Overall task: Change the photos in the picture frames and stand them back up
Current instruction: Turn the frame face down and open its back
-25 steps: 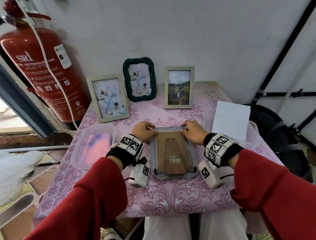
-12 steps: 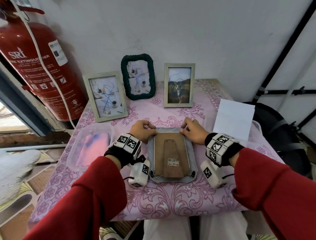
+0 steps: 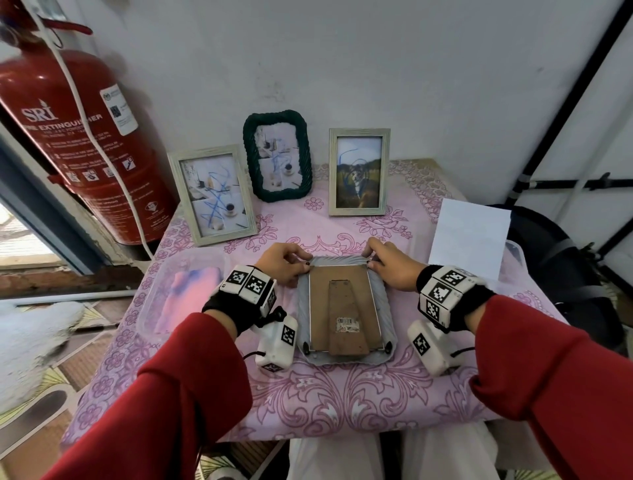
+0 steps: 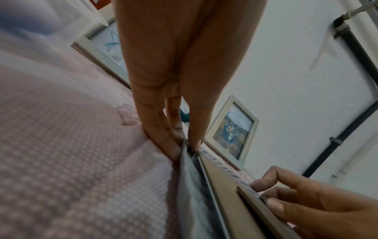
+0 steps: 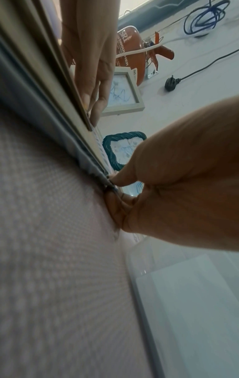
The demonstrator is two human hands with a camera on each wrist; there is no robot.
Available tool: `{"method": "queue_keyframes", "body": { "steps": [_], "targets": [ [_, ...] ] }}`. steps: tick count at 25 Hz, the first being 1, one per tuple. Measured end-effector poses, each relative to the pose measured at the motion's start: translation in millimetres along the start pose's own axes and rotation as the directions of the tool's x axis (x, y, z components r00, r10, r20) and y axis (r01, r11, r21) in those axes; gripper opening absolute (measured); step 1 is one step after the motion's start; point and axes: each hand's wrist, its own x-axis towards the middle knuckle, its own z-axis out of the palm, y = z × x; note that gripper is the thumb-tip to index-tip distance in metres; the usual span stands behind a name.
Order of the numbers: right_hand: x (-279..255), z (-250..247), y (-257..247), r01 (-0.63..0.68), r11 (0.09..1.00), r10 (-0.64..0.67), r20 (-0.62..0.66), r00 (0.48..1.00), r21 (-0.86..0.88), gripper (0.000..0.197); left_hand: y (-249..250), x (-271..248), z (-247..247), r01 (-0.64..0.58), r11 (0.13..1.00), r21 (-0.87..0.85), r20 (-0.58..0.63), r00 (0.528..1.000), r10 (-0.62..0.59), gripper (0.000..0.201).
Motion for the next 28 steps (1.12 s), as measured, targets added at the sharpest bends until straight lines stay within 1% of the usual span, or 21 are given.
{"method": "queue_keyframes", "body": {
  "steps": [5,7,9,11,13,15,16,17,20,22,25,28],
  "targets": [
    [-2,2,1,-0.021,0.999,0.021,0.011,1.000,-0.036,0.024,-3,-5,0,0.015,0.998,-0.059,0.020,1.000,-0.013,0.029],
    [-5,1,1,-0.036,0.997,0.040,0.062,0.997,-0.071,0.033,-3,-14,-1,0.005,0.999,-0.036,0.075,0.997,-0.002,0.038],
    [-10,-3,1,-0.046,0.995,0.056,0.120,0.991,-0.087,0.047,-1,-25,-4,-0.040,0.998,0.056,0.141,0.989,0.032,0.049],
    [-18,-6,0,-0.024,0.995,0.038,0.148,0.988,-0.093,0.064,2,-39,-5,-0.091,0.985,0.143,0.166,0.984,0.067,0.055],
    [-31,-5,1,0.016,0.993,0.001,0.148,0.989,-0.114,0.074,3,-56,0,-0.121,0.953,0.278,0.126,0.988,0.088,0.057],
    [-48,-3,6,0.044,0.988,-0.020,0.162,0.987,-0.147,0.076,0,-73,12,-0.120,0.864,0.488,0.066,0.993,0.100,0.057],
    [-55,-2,9,0.055,0.987,-0.027,0.180,0.983,-0.149,0.076,-3,-81,17,-0.112,0.825,0.553,0.041,0.993,0.108,0.056],
    [-64,-2,11,0.065,0.987,-0.036,0.197,0.980,-0.144,0.075,-5,-89,23,-0.100,0.808,0.581,0.011,0.993,0.115,0.055],
    [-78,0,14,0.093,0.988,-0.068,0.198,0.978,-0.122,0.072,-7,-103,34,-0.049,0.850,0.525,-0.098,0.988,0.117,0.045],
    [-82,3,13,0.105,0.989,-0.086,0.168,0.982,-0.106,0.070,-4,-108,41,-0.021,0.870,0.492,-0.120,0.989,0.092,0.040],
    [-85,7,12,0.109,0.991,-0.097,0.149,0.984,-0.076,0.069,0,-113,49,0.017,0.907,0.420,-0.121,0.992,0.037,0.042],
    [-86,10,14,0.104,0.994,-0.097,0.130,0.987,-0.046,0.067,4,-113,54,0.029,0.946,0.323,-0.177,0.984,0.030,0.040]
  ]
}}
